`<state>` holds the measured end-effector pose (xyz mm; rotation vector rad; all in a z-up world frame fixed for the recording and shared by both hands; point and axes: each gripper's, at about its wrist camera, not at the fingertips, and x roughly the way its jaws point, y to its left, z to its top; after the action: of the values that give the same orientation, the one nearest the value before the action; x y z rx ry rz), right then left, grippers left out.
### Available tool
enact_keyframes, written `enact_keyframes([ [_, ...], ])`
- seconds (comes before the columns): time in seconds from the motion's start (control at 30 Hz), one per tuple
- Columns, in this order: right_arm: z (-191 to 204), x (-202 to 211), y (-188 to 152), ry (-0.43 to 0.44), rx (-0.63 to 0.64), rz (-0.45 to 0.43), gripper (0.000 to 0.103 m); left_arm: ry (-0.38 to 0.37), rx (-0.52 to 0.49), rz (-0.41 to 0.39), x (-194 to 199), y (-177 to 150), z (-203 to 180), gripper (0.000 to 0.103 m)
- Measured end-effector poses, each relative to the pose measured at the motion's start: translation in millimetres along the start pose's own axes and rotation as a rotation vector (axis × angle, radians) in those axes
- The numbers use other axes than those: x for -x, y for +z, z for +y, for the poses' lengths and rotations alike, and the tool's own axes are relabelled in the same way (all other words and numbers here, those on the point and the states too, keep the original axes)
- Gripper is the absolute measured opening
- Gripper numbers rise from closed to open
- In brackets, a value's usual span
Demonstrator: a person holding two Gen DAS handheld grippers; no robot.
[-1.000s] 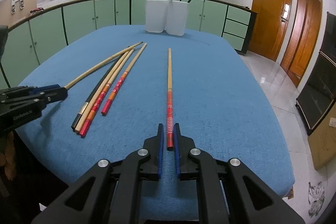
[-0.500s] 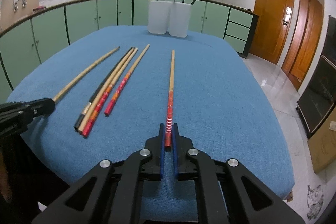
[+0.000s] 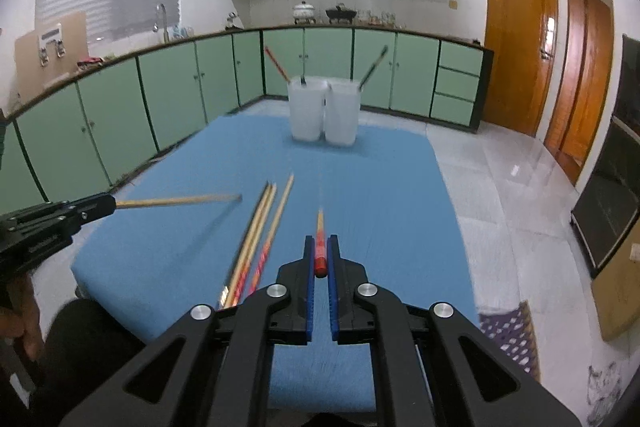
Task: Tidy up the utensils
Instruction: 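Lift both held chopsticks and carry them to the white holder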
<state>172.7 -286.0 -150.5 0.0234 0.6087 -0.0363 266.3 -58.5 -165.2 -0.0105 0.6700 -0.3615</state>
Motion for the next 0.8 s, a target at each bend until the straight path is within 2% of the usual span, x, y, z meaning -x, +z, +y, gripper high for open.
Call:
enact_keyframes([
  [0.13,-3,14,40,0.026,0.027,-0.005,0.006,-0.007,-0.052,-0.035,14,36,-2,0.006],
  [0.37,-8,-8,103,0.069,0.063,0.092,0.006,-0.05,-0.087,0.025,2,88,-4,0.006],
  [0.57,-9,-30,129,0.076,0.078,0.17,0.006,-0.075,-0.1,0.103,-18,114,-2,0.006],
  [0.8,-6,-40,162,0.069,0.099,0.213,0.006,-0.093,-0.139,0.145,-30,154,-8,0.006],
])
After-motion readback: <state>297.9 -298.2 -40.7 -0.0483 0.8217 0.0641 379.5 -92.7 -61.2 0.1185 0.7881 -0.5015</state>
